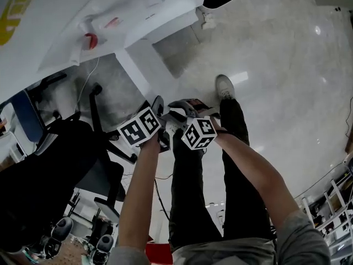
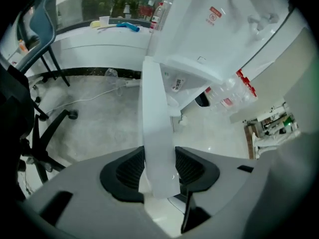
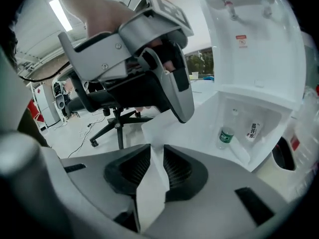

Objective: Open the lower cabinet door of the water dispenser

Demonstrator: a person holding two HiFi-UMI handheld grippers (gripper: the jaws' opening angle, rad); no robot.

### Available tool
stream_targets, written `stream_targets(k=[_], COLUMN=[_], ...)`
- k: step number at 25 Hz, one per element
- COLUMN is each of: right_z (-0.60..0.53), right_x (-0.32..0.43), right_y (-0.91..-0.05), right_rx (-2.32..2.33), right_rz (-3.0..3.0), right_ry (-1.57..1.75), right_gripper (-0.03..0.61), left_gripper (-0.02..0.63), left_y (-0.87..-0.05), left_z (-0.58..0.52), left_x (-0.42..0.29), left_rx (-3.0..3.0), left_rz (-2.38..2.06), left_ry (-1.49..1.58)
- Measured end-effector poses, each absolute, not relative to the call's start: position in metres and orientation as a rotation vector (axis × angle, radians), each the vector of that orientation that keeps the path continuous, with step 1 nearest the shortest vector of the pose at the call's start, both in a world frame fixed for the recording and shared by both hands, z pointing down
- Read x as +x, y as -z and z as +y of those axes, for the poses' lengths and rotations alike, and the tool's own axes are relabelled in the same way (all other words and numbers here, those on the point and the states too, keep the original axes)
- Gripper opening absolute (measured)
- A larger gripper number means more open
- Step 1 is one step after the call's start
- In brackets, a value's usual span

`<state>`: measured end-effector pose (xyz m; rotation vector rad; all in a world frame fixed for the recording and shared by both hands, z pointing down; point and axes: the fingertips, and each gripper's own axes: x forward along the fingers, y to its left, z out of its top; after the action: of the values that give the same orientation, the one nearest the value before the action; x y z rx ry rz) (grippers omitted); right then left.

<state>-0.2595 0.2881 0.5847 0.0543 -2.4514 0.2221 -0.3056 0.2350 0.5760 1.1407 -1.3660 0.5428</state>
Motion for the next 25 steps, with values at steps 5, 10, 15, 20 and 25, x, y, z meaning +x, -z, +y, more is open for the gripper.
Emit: stream_targets(k=[5, 10, 15, 20, 25], right_z=[0.315, 0.315, 0.309, 0.311, 0.314], right_x=[-0.273, -0.288, -0.309, -0.326, -0.332], right_y=[-0.567, -0.554, -0.542, -0.529, -0.517], right_rx=[0.119, 0.231, 0.334, 0.401, 0.448], right_rz=[-2.455, -2.448, -2.464, -2.482, -2.495], right_ry=[-0.243, -0.278, -0.321, -0.357, -0.393], right_gripper=[0.048, 0.026, 0.014, 0.011, 0.011], left_gripper=[0.198, 0.198, 0.198, 0.196, 0.196], left_y=[-0.567, -0.563, -0.564, -0.564, -0.567], left_z=[0.259, 0.269, 0.275, 0.279, 0.279], left_x=[-0.329, -0.349, -0.373, -0.398, -0.413], left_rx=[1.232, 1.314, 1.344, 1.396, 1.442], left_rz=[-1.314, -1.263, -1.239, -1.227, -1.215], left_ry=[-0.632, -0.686, -0.697, -0.764, -0.814])
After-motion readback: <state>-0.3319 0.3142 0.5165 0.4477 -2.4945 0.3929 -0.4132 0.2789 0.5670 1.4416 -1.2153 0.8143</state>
